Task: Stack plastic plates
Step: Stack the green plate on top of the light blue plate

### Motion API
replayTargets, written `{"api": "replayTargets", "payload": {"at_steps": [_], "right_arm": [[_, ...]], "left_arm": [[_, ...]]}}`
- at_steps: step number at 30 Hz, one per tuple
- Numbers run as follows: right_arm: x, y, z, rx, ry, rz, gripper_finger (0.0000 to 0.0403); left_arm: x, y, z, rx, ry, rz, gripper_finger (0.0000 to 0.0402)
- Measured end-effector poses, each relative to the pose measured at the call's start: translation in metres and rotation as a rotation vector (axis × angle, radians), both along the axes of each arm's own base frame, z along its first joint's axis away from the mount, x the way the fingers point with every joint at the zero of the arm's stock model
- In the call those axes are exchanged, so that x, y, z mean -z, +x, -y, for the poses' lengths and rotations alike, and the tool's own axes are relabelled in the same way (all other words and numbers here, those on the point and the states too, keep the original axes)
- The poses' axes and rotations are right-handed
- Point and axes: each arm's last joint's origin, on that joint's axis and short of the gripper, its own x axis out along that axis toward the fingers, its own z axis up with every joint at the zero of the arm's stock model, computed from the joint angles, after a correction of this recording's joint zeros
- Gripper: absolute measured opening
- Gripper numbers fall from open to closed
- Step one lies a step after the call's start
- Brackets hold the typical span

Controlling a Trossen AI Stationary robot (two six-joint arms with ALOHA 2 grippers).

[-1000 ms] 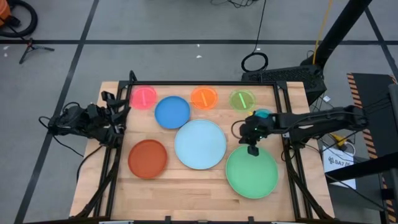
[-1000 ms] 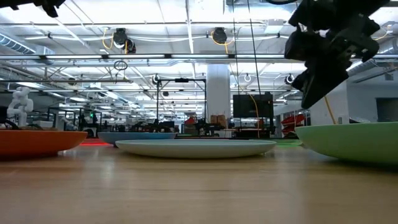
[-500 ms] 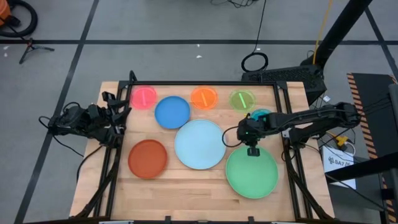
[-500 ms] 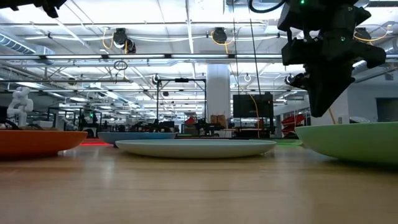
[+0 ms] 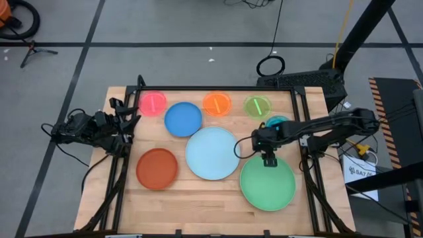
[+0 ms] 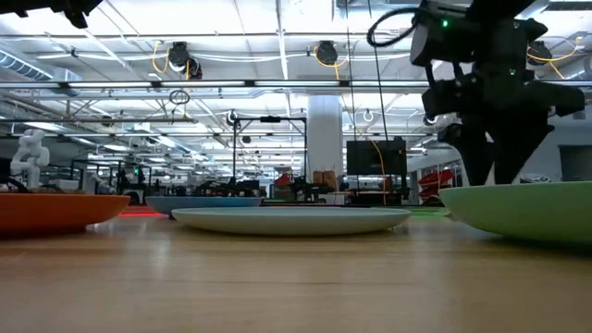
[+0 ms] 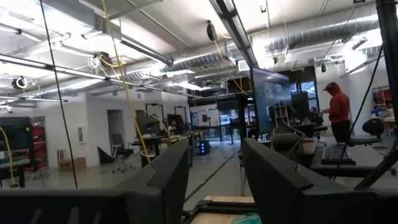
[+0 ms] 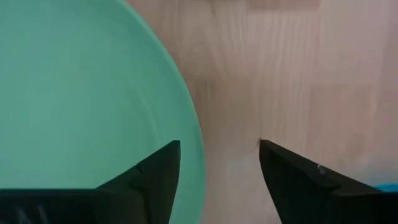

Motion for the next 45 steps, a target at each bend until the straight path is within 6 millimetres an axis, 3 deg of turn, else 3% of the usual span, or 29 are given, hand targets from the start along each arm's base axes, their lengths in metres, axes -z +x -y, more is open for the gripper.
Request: {"api": "replayTargets", "payload": {"at_steps": [15, 33, 41, 45], "right_arm": [[0.026, 0.008, 0.000, -0.009, 0.011, -0.132, 0.0181], [0.024, 0.006, -0.003, -0.046, 0.131, -0.144, 0.0011], [0.020, 0.000, -0.003, -0.013, 0.181, -0.196, 0.0005], [0.008, 0.000, -0.001, 0.005, 0.191, -0.218, 0.0003]], "left_arm": [[-0.001, 0.000, 0.000, 0.000, -0.002, 0.009, 0.0159], [-0.002, -0.001, 0.000, -0.002, 0.000, 0.023, 0.0159], [-0.002, -0.001, 0.000, -0.003, 0.002, 0.023, 0.0159], [-0.002, -0.001, 0.000, -0.003, 0.002, 0.023, 0.0159]]}}
